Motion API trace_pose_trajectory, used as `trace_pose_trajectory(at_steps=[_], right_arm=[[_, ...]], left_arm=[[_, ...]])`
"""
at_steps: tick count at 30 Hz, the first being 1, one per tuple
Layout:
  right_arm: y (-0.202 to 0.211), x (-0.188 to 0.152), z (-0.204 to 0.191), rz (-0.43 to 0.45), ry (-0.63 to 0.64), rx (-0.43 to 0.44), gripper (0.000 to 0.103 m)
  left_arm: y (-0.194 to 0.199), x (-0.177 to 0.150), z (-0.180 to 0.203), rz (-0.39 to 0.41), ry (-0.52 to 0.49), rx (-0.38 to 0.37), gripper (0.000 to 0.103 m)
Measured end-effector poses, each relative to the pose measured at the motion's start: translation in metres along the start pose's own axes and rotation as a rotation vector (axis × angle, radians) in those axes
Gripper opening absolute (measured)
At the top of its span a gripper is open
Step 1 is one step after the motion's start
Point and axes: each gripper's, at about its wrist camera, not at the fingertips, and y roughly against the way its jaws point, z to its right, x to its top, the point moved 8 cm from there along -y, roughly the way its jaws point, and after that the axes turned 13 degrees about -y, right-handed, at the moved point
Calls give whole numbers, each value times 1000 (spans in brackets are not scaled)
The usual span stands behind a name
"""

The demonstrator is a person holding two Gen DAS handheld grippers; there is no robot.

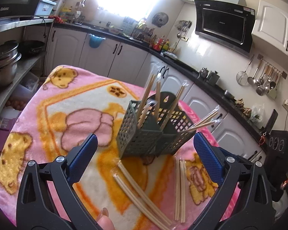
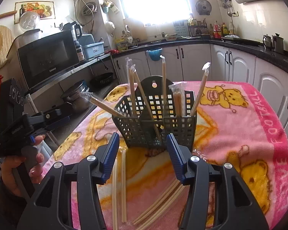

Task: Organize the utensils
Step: 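Lift both open tools and lower them toward the loose chopsticks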

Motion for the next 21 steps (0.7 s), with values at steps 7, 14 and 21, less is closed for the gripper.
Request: trace_pose_trajectory(at_steps=[7,14,21], right_arm=[[-5,-10,10,-25,-11,-16,49],[-10,-21,22,-52,-23,-38,49],[-16,-31,37,-80,-42,-66,49]], left_arm=[[-11,-20,-7,-49,21,16,92],[-23,-41,-8,-104,26,17,92],[-36,-62,-6,-157,24,11,92]])
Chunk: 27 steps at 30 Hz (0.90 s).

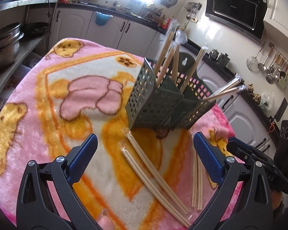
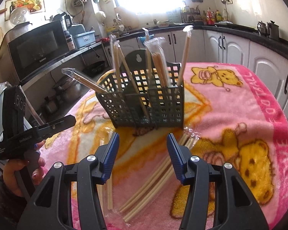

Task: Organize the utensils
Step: 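Lift both open tools and lower them toward the loose chopsticks, then close the left tool on a chopstick while the right tool grasps another chopstick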

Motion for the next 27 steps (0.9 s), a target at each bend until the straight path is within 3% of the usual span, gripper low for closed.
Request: trace_pose_trajectory(at_steps=[13,17,27], right_arm=[[-20,-8,30,-43,-46,-70,49],[-27,-10,40,-55,-63,-91,49],[-49,-8,68,-88,-100,-163,49]], left_arm=[[-32,-28,2,-93,-1,-14,91],[-40,-30,-2,-104,12,-14,73],[-59,-39,-22,-147,75,4,40]])
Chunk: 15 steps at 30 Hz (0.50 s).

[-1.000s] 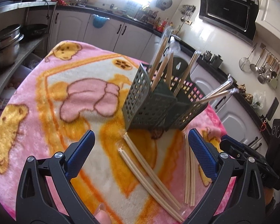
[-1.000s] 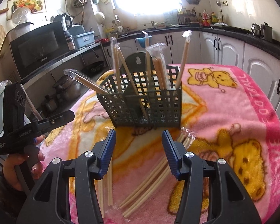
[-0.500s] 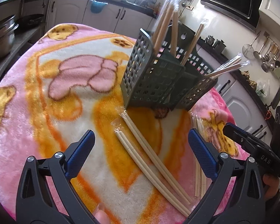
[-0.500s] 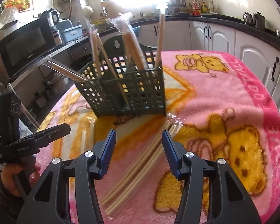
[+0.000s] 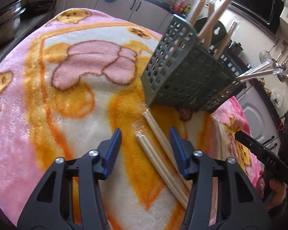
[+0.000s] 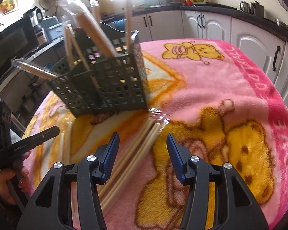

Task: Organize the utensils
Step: 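Close the left tool on a chopstick while the right tool grasps another chopstick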

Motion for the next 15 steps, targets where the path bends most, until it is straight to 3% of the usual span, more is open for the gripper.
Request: trace_pose_trajectory(at_steps=[4,15], right_arm=[[-15,6,10,-21,-29,-16,42],[-49,20,26,-70,-129,0,30]], left_arm=[[-6,0,-5,-11,9,5,34],[-15,6,-9,-13,8,2,33]])
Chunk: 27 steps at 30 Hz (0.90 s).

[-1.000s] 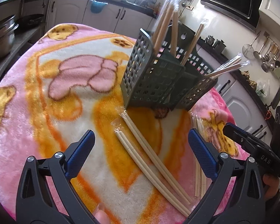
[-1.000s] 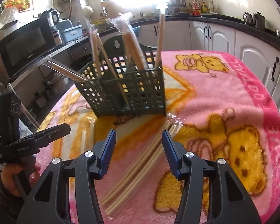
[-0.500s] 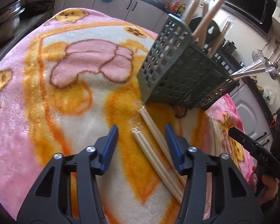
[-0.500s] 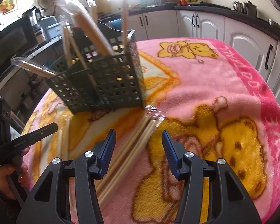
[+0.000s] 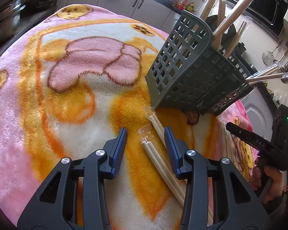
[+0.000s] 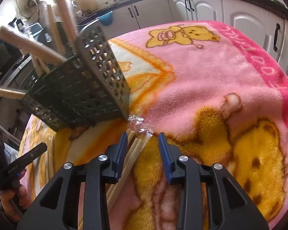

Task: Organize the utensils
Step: 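Close the left tool on a chopstick while the right tool grasps another chopstick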

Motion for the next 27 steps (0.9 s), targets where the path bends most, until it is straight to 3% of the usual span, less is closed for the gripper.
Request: trace_pose_trajectory(at_steps=[13,27], right_arm=[[-6,7,12,22,-48,11,8],[24,-3,17,68,-80,40,6]], left_arm=[[-2,1,-10,2,15,6,19],[2,-4,-14,13,47,-13,5]])
